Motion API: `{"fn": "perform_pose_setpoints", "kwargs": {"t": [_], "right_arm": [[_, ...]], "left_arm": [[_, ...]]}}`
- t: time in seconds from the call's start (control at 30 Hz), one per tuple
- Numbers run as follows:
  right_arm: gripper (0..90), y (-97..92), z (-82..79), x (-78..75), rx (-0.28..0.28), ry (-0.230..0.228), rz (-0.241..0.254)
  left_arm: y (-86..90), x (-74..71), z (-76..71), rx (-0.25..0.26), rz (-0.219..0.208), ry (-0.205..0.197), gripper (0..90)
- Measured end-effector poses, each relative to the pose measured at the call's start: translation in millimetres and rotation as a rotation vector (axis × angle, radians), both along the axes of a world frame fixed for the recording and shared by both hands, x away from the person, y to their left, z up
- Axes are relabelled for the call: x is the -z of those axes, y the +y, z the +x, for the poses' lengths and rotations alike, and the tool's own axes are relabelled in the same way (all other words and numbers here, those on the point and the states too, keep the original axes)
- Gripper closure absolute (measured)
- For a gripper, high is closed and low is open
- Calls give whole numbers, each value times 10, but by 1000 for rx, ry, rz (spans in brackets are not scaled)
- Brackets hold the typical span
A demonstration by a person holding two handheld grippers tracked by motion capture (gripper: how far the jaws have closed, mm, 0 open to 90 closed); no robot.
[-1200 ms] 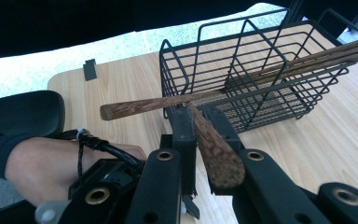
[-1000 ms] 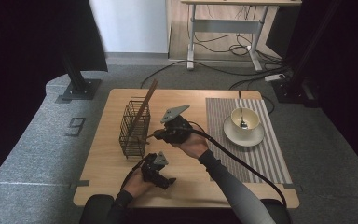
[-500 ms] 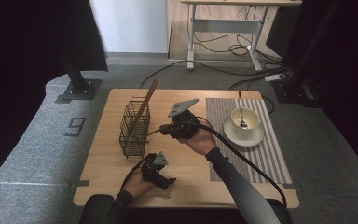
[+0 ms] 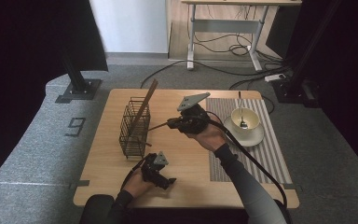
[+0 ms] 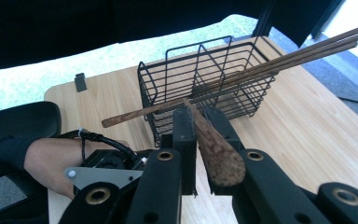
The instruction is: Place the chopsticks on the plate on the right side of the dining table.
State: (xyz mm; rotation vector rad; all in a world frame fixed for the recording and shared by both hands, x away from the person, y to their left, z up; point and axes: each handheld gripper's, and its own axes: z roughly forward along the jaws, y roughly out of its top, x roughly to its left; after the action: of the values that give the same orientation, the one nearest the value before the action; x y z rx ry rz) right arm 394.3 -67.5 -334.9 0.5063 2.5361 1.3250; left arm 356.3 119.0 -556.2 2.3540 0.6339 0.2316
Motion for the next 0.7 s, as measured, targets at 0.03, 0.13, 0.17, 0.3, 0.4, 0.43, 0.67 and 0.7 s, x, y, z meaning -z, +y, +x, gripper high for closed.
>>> {"fn": "perform_pose_setpoints", "kwargs": {"t": [0.03, 0.13, 0.17, 0.3, 0.4, 0.43, 0.67, 0.7], "right_arm": [[833, -18, -3, -16, 3, -1, 3], [834, -100, -24, -88, 15, -15, 14], [834, -121, -31, -105, 18, -18, 15], [834, -199, -47, -147, 27, -30, 30], [834, -288, -51, -165, 44, -39, 38], [834, -318, -51, -166, 51, -38, 40], [834, -509, -73, -144, 83, -33, 65], [834, -532, -74, -136, 85, -30, 69]], "left_arm": [[0, 0, 0, 0, 0, 0, 0], [-1, 1, -1, -2, -1, -1, 0], [-1, 1, -1, -1, -1, -1, 0], [-1, 1, -1, -1, -1, -1, 0], [0, 0, 0, 0, -1, 0, 0], [0, 0, 0, 0, -1, 0, 0], [0, 0, 2, -1, -2, 1, 0], [-1, 0, 2, -3, -3, 2, 0]]}}
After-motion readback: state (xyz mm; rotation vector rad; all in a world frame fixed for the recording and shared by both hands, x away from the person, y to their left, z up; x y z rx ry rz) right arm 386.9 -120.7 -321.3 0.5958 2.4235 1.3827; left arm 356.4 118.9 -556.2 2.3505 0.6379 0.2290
